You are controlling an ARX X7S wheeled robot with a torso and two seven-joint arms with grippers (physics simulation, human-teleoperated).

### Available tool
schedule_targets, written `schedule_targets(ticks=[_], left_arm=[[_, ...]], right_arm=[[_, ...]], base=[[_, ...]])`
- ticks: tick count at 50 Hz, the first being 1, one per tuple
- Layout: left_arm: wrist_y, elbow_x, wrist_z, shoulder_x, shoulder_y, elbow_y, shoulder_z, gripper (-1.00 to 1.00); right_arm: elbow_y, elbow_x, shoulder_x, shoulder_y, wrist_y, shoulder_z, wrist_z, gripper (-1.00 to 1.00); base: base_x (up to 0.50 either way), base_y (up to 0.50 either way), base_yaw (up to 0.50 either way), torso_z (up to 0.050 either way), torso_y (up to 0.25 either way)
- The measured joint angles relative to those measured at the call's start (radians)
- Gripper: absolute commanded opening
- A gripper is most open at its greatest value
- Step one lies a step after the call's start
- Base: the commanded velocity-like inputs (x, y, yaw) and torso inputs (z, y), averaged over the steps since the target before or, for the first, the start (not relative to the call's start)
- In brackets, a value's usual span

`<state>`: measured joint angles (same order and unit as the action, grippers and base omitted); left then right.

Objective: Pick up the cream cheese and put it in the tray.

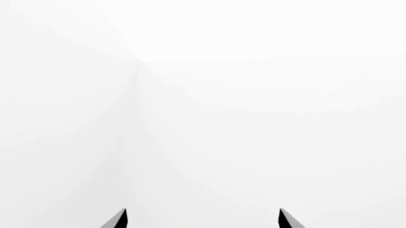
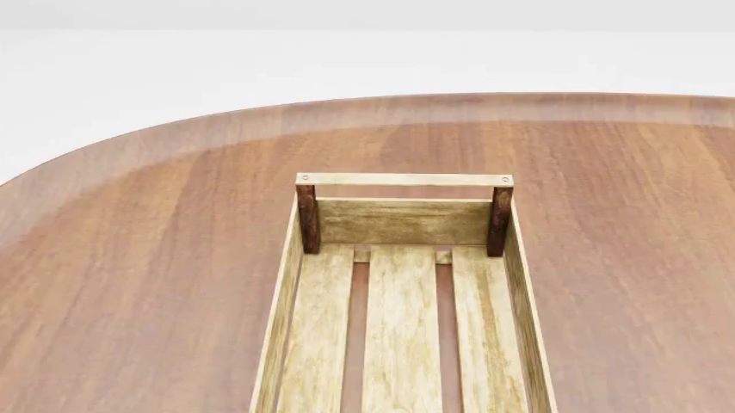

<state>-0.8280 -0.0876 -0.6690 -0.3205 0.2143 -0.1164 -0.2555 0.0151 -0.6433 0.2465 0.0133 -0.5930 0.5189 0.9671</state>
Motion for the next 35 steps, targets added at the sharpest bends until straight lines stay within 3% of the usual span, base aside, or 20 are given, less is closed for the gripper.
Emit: schedule_targets(ticks=[20, 35], left_arm=[[0.000, 0.001, -0.006, -0.005, -0.002, 0.001, -0.005, 1.00], [0.004, 0.000, -0.012, -0.008, 0.001, -0.006, -0.007, 1.00]], right_arm=[[-0.277, 0.088, 0.002, 0.106, 0.012, -0.093, 0.061, -1.00], [-0.483, 0.196, 0.069, 0.086, -0.063, -0.227, 0.122, -1.00]], base=[[0.00, 0.00, 0.00, 0.000, 0.000], [0.00, 0.00, 0.00, 0.000, 0.001]])
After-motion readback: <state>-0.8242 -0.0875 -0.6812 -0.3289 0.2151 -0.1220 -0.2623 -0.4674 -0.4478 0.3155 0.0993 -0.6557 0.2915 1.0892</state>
